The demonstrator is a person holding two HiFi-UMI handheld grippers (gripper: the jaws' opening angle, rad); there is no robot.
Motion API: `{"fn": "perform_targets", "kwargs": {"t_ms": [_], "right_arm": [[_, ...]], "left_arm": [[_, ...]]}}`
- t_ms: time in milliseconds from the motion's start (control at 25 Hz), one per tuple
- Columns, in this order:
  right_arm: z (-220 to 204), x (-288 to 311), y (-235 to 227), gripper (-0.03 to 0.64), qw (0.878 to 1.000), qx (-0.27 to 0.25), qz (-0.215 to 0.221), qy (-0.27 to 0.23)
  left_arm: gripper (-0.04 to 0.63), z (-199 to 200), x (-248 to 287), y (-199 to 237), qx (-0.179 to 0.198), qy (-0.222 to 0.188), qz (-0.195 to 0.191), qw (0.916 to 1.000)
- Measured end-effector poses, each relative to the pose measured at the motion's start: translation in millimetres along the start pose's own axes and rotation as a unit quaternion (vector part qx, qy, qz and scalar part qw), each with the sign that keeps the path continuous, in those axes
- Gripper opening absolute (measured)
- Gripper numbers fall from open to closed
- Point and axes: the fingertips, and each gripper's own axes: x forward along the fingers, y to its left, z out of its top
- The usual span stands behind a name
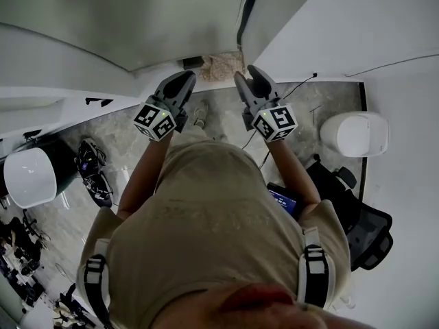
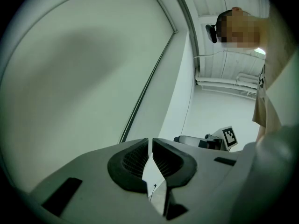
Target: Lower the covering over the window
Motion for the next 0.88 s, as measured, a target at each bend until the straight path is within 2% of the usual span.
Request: {"fn": "perform_targets", "kwargs": {"t_ms": [320, 440, 880], "right_arm": [[29.8, 65.6, -26.2, 0.156, 0.999, -0.027, -0.027, -0.030], [39.5, 75.6, -35.3, 0.156, 0.998, -0.031, -0.041, -0.039], [39.8, 110.3, -66.3, 0.156, 0.990, -0.043, -0.120, -0.058]], "left_arm": [[0.041, 39.8, 79.6, 48.5, 0.010, 0.006, -0.077, 0.9970], [0.041, 50.8, 103.7, 50.3, 0.017, 0.010, -0.103, 0.9945], [0.043, 94.3, 189.5, 71.1, 0.039, 0.013, -0.206, 0.9776]]}}
